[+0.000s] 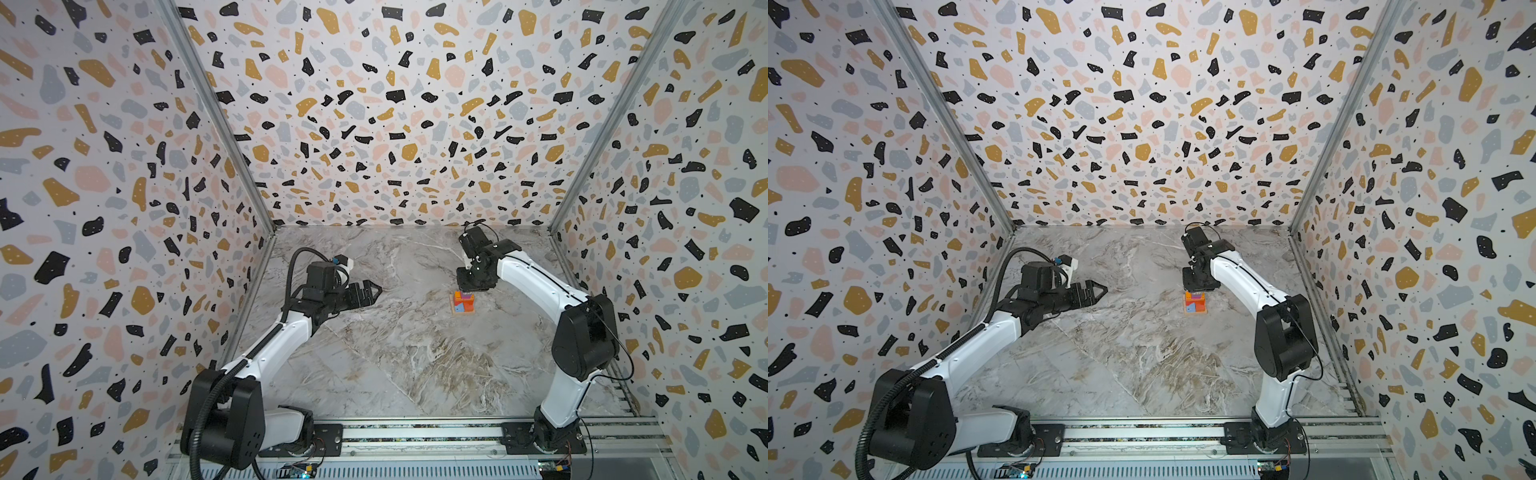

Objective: Build the wood block tower
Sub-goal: 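Lower the wooden cube with the right gripper onto the purple cube, then open the right gripper to release the wooden cube and lift away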

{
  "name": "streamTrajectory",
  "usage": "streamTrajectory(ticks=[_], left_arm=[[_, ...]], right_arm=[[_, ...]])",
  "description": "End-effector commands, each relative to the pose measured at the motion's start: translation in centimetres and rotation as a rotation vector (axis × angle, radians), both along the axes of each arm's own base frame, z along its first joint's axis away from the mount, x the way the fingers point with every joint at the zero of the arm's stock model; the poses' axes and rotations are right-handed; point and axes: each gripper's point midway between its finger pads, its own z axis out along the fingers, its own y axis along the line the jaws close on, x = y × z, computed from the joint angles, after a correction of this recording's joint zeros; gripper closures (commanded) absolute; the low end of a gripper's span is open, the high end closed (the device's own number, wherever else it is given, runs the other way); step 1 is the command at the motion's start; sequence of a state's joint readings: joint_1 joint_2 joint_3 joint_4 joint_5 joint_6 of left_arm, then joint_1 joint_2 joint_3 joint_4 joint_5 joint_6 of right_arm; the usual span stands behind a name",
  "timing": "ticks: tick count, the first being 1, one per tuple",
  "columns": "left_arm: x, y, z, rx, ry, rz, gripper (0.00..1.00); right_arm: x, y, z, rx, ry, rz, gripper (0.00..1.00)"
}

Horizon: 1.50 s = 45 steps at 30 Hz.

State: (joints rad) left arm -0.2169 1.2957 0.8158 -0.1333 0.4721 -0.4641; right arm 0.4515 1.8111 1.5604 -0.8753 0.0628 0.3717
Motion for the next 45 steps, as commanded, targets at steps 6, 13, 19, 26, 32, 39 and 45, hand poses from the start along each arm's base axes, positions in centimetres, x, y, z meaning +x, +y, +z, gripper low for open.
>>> streamTrajectory(ticks=[6, 13, 19, 26, 32, 39, 45], left_arm=[[0.0, 0.0, 0.7, -0.013, -0.032, -0.005, 0.00], [0.0, 0.0, 0.7, -0.012, -0.032, -0.005, 0.00], [0.0, 0.0, 0.7, -0.012, -0.031, -0.005, 0.00], [0.0, 0.0, 0.7, -0.011, -0.033, -0.007, 0.00], [0.0, 0.0, 0.7, -0.011, -0.033, -0.006, 0.00], [0.0, 0.0, 0.6, -0.008, -0.032, -0.004, 0.00], [0.1, 0.1, 0.6, -0.002, -0.032, 0.002, 0.00]], right_arm=[[0.3, 0.0, 0.2, -0.002, -0.002, 0.006, 0.70], [0.3, 0.0, 0.4, 0.001, -0.005, 0.006, 0.66], [0.3, 0.0, 0.5, 0.002, -0.007, 0.008, 0.62], [0.4, 0.0, 0.7, 0.004, -0.012, 0.009, 0.59], [0.5, 0.0, 1.0, 0.006, -0.019, 0.008, 0.54], [1.0, 0.0, 3.3, 0.026, -0.099, 0.001, 0.42], [1.3, -0.1, 5.9, 0.050, -0.193, 0.006, 0.24]])
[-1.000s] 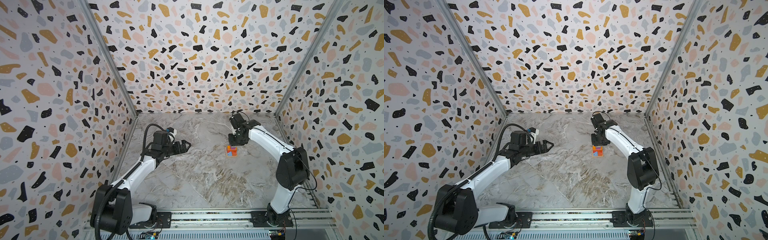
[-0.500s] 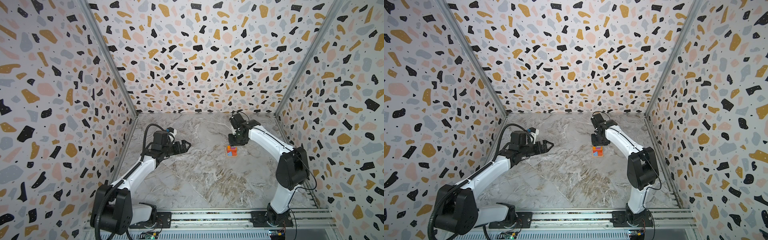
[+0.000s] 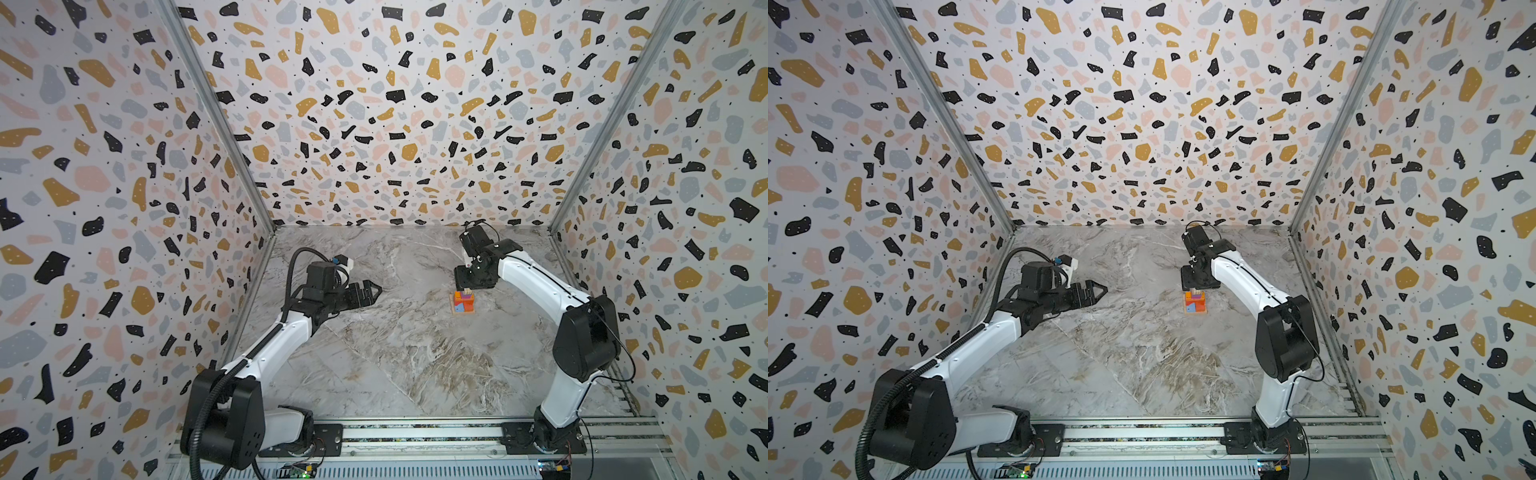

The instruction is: Build the wood block tower

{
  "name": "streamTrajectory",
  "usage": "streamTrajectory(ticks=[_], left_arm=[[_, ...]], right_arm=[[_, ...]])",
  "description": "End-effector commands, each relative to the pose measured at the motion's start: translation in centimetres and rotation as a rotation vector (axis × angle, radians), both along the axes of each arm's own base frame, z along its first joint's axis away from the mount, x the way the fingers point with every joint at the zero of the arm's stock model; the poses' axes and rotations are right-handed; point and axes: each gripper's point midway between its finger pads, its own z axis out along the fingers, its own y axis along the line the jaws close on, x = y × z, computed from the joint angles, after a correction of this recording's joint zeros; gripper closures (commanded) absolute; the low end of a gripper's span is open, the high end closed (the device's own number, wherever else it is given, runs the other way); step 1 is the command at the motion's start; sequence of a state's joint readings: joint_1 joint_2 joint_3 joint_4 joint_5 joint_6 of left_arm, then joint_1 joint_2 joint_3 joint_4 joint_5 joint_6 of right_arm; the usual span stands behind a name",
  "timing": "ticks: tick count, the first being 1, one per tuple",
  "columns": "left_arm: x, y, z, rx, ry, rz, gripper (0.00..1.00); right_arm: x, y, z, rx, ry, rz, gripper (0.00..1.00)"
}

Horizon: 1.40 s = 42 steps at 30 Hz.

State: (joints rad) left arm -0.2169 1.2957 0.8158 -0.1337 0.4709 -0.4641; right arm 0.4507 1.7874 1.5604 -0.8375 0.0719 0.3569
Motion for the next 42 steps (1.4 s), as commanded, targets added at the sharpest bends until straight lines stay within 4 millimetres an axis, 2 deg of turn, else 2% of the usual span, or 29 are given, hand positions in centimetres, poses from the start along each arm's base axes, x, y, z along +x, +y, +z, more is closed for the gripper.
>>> streamTrajectory(ticks=[1, 7, 11, 13, 17, 23, 26, 29, 31, 35, 38, 42], left_arm=[[0.1, 0.2, 0.5, 0.001, -0.030, 0.004, 0.00], [0.4, 0.6, 0.1, 0.027, -0.023, 0.021, 0.00], [1.2, 1.5, 0.4, 0.073, -0.039, 0.065, 0.00], [2.0, 2.9, 0.7, 0.118, -0.059, 0.149, 0.00], [3.5, 5.9, 2.9, 0.194, -0.173, 0.321, 0.00], [5.2, 9.0, 5.5, 0.359, -0.377, 0.425, 0.00], [5.5, 10.1, 4.6, 0.491, -0.470, 0.411, 0.00], [5.6, 11.7, 1.7, 0.623, -0.433, 0.424, 0.00], [5.5, 13.1, 1.3, 0.692, -0.478, 0.464, 0.00], [3.5, 16.1, 1.1, 0.804, -0.622, 0.544, 0.00], [3.3, 16.3, 0.1, 0.783, -0.625, 0.537, 0.00], [2.7, 15.6, -1.2, 0.716, -0.664, 0.511, 0.00]], right_arm=[[0.7, -0.3, 5.3, 0.045, -0.157, -0.003, 0.22], [1.5, -1.2, 9.2, 0.081, -0.340, 0.002, 0.04], [2.1, -2.7, 11.3, 0.079, -0.489, -0.010, 0.00], [2.3, -4.1, 11.6, 0.079, -0.545, -0.044, 0.00], [2.3, -7.5, 11.2, 0.083, -0.687, -0.131, 0.00], [0.8, -13.9, 9.6, 0.056, -0.865, -0.297, 0.00], [0.0, -16.0, 8.3, 0.056, -0.919, -0.348, 0.00], [-0.9, -16.7, 7.1, 0.045, -0.987, -0.357, 0.00], [-1.4, -17.2, 6.0, 0.022, -1.016, -0.364, 0.00], [-1.6, -17.5, 3.3, -0.029, -1.011, -0.341, 0.00], [-1.7, -17.8, 1.5, -0.068, -0.997, -0.334, 0.00], [-2.3, -18.3, 1.0, -0.110, -1.020, -0.319, 0.00]])
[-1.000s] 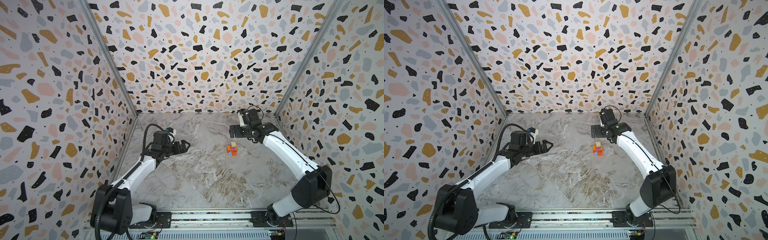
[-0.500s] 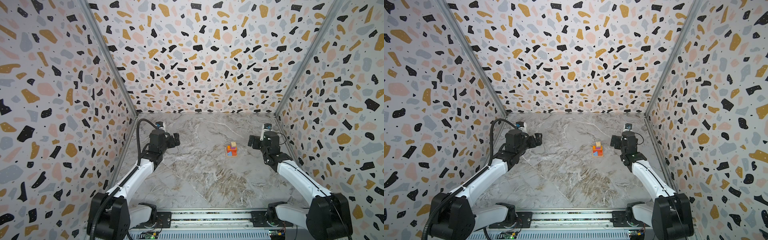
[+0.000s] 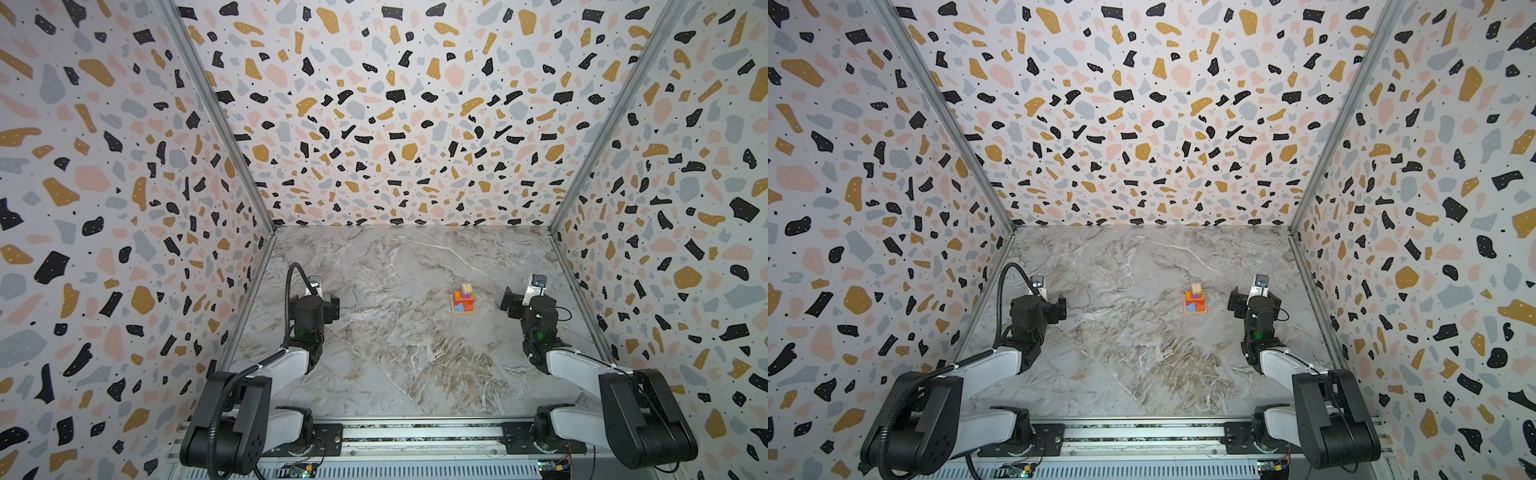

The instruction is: Build the wood block tower

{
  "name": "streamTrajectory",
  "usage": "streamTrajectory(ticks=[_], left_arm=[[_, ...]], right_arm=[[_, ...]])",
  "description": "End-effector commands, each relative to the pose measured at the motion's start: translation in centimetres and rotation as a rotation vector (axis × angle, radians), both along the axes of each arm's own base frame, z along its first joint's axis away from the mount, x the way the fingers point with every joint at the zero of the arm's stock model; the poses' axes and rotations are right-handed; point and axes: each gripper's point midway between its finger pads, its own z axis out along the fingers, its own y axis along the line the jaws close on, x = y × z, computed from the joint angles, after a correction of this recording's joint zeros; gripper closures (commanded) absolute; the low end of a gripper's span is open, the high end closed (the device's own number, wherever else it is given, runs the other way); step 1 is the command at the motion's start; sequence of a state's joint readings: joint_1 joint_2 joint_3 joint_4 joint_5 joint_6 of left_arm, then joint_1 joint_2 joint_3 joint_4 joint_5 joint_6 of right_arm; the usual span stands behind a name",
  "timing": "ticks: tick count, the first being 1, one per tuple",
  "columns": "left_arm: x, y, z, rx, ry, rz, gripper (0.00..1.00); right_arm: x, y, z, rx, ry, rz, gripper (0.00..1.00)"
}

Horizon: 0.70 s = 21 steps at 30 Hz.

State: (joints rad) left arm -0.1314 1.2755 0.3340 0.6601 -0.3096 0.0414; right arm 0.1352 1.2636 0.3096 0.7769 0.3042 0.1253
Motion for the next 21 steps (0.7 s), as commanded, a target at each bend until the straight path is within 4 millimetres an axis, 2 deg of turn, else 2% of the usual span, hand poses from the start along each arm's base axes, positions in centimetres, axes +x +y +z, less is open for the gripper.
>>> streamTrajectory(ticks=[1, 8, 12, 13, 14, 15, 16, 18, 19, 21], left_arm=[[0.5, -0.3, 3.0, -0.010, -0.186, -0.026, 0.00], [-1.0, 0.9, 2.3, -0.038, -0.266, 0.022, 0.00], [-1.3, 1.2, 2.1, -0.050, -0.290, 0.034, 0.00], [-1.0, 1.4, 1.8, -0.052, -0.268, 0.042, 0.02], [-0.9, 1.7, 1.8, -0.059, -0.266, 0.064, 0.07], [-0.9, 2.6, 1.7, -0.068, -0.269, 0.120, 0.08], [-0.9, 2.7, 1.8, -0.066, -0.270, 0.125, 0.00], [-1.2, 3.3, 1.7, -0.071, -0.271, 0.160, 0.00], [-1.2, 3.3, 1.9, -0.073, -0.279, 0.165, 0.00], [-1.3, 3.3, 1.8, -0.075, -0.276, 0.165, 0.00]], right_arm=[[0.0, -1.0, 2.4, -0.049, -0.113, -0.023, 0.00], [-0.7, -2.1, 1.0, 0.016, -0.154, -0.026, 0.00], [-0.7, -1.1, 0.3, -0.006, -0.154, 0.031, 0.01], [-0.8, -0.8, 0.5, -0.013, -0.174, 0.046, 0.01], [-0.8, -0.2, 0.1, -0.016, -0.166, 0.082, 0.01], [-1.0, 0.2, -0.5, -0.020, -0.160, 0.106, 0.01], [-0.9, 0.5, 0.5, -0.036, -0.234, 0.122, 0.01], [-0.2, 0.5, 0.0, -0.036, -0.189, 0.115, 0.01], [0.3, 0.4, -1.1, -0.033, -0.115, 0.106, 0.01], [0.2, 0.5, -0.8, -0.040, -0.141, 0.105, 0.01]])
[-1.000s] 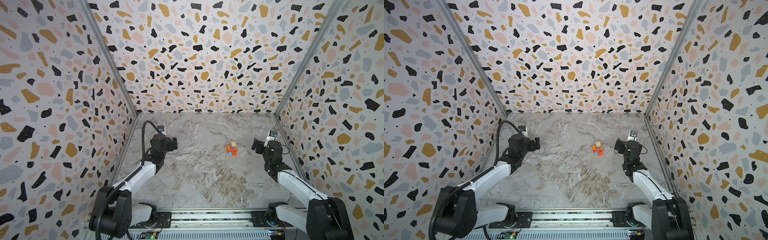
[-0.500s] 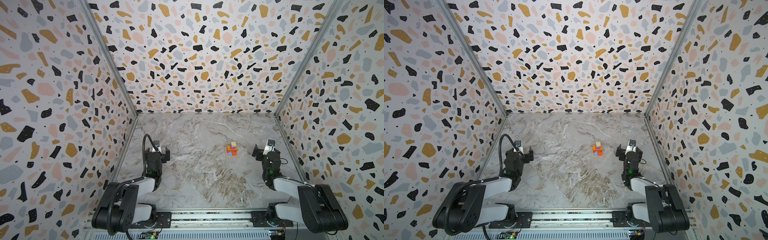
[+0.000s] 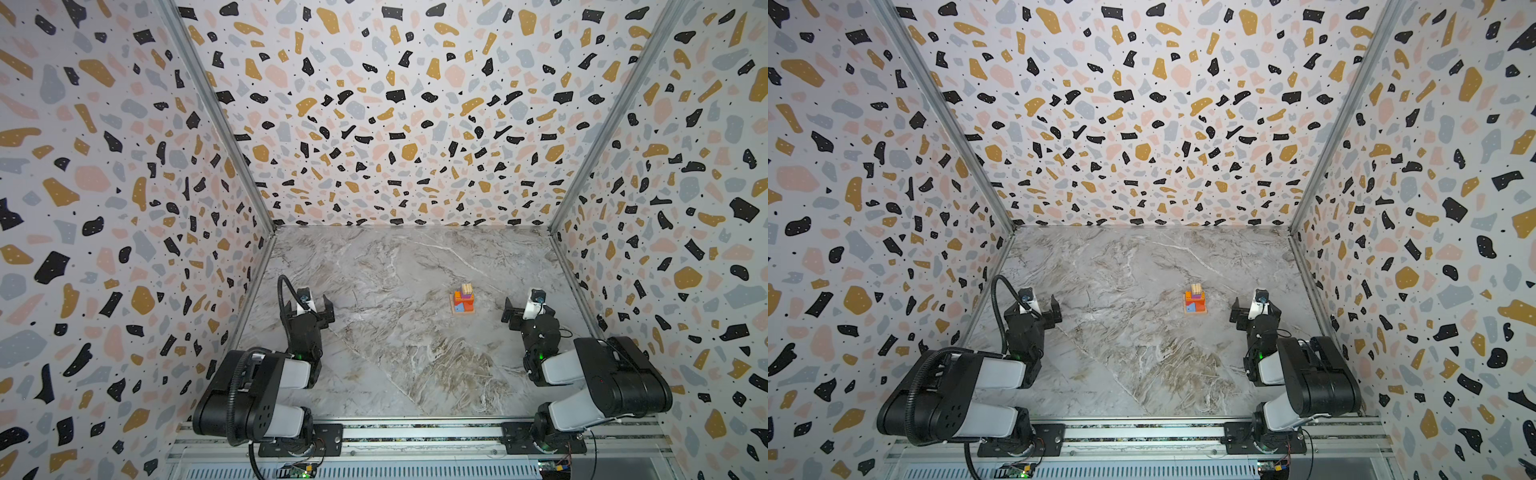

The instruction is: Build the wood block tower

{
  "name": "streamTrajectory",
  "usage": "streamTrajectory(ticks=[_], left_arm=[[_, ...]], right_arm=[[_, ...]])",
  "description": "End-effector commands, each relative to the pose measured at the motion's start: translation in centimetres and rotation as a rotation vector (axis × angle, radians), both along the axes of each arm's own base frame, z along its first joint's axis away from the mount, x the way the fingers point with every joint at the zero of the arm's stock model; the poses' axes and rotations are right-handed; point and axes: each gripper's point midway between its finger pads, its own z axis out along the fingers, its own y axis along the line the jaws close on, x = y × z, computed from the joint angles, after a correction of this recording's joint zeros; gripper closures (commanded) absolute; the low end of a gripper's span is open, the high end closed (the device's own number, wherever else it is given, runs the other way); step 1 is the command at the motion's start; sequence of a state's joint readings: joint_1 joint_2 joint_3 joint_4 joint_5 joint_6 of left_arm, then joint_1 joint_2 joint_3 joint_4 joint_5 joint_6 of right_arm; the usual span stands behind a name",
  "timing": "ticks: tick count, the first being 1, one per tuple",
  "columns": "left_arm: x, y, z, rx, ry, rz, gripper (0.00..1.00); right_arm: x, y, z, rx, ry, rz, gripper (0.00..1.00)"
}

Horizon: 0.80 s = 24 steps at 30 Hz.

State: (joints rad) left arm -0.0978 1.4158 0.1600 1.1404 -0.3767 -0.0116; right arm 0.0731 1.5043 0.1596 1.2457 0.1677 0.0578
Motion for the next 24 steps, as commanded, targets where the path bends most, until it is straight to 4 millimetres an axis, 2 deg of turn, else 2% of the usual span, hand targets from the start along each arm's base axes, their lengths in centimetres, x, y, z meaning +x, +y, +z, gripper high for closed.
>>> streamTrajectory(ticks=[1, 24], left_arm=[[0.28, 0.90, 2.27, -0.023, -0.096, 0.054, 0.00], [0.27, 0.89, 2.29, -0.023, -0.097, 0.054, 0.00]], right_arm=[[0.92, 0.49, 2.33, -0.015, -0.072, 0.019, 0.01], [0.81, 0.28, 2.31, -0.024, -0.070, -0.016, 0.01]])
